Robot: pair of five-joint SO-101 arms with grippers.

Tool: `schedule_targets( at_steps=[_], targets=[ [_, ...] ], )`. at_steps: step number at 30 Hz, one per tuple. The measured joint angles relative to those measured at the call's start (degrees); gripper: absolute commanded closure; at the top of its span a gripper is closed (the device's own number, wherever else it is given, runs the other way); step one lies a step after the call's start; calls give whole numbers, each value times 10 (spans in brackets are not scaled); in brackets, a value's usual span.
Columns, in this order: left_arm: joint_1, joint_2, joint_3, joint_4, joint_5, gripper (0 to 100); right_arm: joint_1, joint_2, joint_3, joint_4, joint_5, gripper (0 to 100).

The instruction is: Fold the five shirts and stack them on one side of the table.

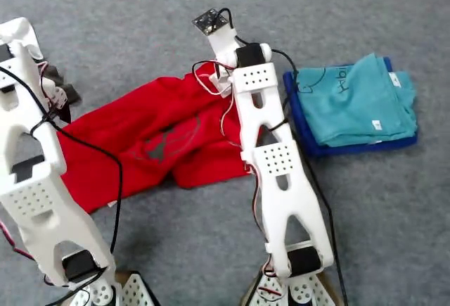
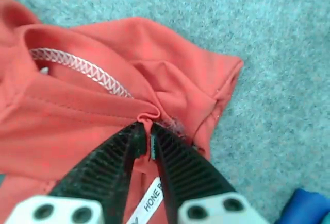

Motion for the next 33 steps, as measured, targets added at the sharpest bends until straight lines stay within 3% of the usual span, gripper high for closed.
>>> schedule_targets(
  at_steps=[8, 12, 16, 20, 27, 33],
  targets=[
    [50, 4, 1, 9, 0, 847, 0, 0, 0, 0, 0, 996],
    [62, 4, 45, 9, 0, 860, 0, 0, 0, 0, 0, 996],
    [65, 3, 109, -11, 0, 952, 0, 0, 0, 0, 0, 996],
    [69, -51, 161, -26, -18, 931, 0, 0, 0, 0, 0, 996],
    [107, -192, 367, -120, -55, 929, 0, 0, 0, 0, 0, 996],
    [112, -214, 538, -232, -135, 929, 0, 0, 0, 0, 0, 996]
  ],
)
